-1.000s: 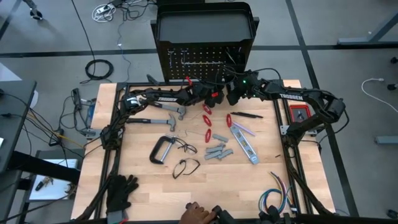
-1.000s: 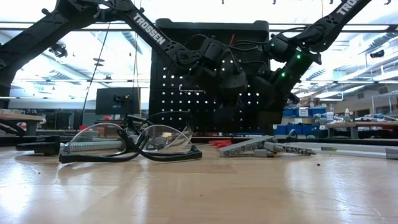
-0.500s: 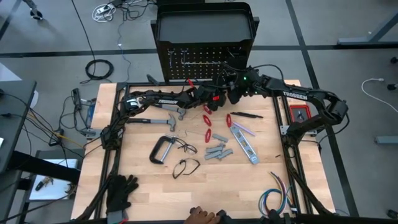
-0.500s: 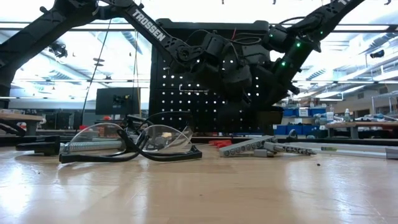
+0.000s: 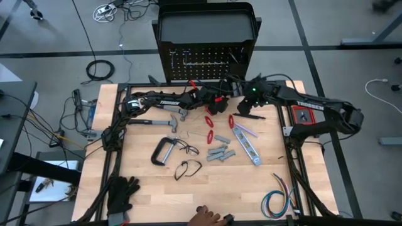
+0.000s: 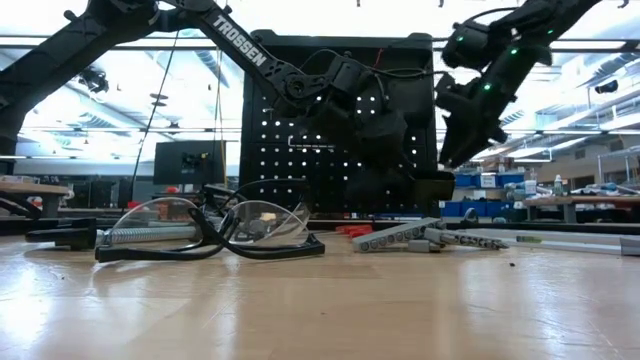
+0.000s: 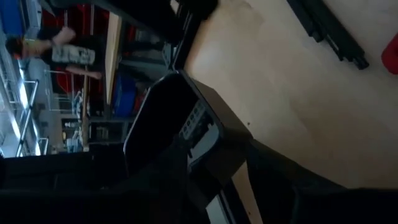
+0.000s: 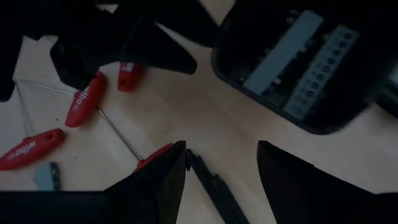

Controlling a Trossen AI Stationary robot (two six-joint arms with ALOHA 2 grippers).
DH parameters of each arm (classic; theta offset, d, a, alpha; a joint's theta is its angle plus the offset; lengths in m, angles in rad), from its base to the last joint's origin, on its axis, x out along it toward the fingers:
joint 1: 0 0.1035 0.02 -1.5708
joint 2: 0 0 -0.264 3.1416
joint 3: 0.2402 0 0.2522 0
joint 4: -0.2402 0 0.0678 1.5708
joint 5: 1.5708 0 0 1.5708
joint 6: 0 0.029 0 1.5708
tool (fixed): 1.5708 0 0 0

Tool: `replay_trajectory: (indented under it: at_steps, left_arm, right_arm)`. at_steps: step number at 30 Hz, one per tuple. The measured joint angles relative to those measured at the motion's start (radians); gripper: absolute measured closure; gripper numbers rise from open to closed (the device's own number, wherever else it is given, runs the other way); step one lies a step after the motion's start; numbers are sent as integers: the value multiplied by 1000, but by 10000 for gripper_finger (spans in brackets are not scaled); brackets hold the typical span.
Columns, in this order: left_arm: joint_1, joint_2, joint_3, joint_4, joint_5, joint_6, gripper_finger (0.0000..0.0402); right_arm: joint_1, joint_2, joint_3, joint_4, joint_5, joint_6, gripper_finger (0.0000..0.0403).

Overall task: Hang tools onto peg board
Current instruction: Put the screwdriver bits on the table

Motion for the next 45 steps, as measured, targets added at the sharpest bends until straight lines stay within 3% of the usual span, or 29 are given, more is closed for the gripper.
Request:
replay_trajectory:
  at_steps: [7, 16, 23, 30, 37, 41, 45]
  left_arm:
    - [-8, 11, 0, 8, -13, -5, 239]
    - [-86, 24, 86, -40, -203, -82, 239]
    - [-90, 55, 210, -217, -203, -310, 239]
    - [-100, 168, 363, -303, -263, -318, 239]
    - [-73, 228, 464, -378, -306, -375, 242]
    - [-60, 235, 472, -412, -307, -377, 285]
    - [-54, 240, 472, -417, -291, -371, 370]
  right_arm:
    - [-12, -98, -51, 7, 53, 12, 199]
    - [-11, -119, -55, -12, 52, 19, 199]
    - [-4, -203, -54, -77, 68, 31, 199]
    - [-3, -289, -54, -83, 103, 37, 199]
    - [-3, -286, -54, -80, 107, 24, 199]
    - [-3, -273, -54, -63, 107, 4, 199]
    - [-3, -273, -54, -53, 107, 0, 199]
